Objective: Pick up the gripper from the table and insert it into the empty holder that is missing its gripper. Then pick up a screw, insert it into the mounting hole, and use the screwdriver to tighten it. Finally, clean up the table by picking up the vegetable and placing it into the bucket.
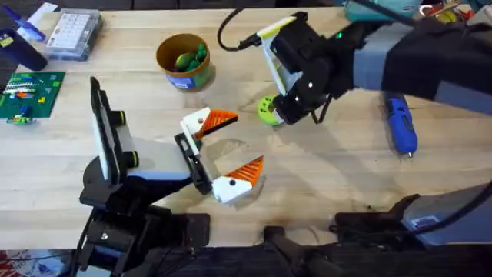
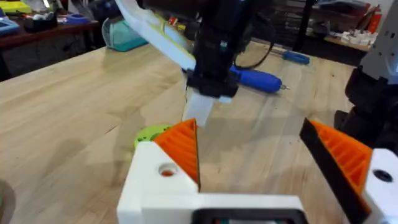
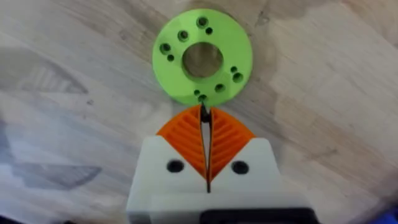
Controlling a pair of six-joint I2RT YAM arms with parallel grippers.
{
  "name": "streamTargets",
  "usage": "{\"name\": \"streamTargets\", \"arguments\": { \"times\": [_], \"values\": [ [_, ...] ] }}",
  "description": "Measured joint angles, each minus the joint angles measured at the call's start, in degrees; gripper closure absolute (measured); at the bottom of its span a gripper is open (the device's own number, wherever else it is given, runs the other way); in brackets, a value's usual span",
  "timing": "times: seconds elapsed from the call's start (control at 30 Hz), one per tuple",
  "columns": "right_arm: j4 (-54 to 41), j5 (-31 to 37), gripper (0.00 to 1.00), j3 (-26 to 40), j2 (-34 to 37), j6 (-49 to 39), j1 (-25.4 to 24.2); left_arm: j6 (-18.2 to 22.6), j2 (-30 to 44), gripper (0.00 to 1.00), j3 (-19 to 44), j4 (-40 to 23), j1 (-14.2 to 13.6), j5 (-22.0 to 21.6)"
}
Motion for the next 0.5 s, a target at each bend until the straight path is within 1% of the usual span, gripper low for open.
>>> {"name": "streamTargets", "arguments": {
  "times": [0.27, 0.4, 0.5],
  "values": [
    [-11.1, -0.4, 0.996, 12.9, 0.2, 0.0, -1.5, 0.0, 0.0, 0.009, 0.0, 0.0, 0.0, 0.0],
    [-14.0, -0.5, 0.996, 18.4, 0.2, 0.0, -1.8, 0.0, 0.0, 0.009, 0.0, 0.0, 0.0, 0.0],
    [-14.9, -0.5, 0.996, 20.8, 0.2, 0.0, -1.8, 0.0, 0.0, 0.009, 0.0, 0.0, 0.0, 0.0]
  ]
}}
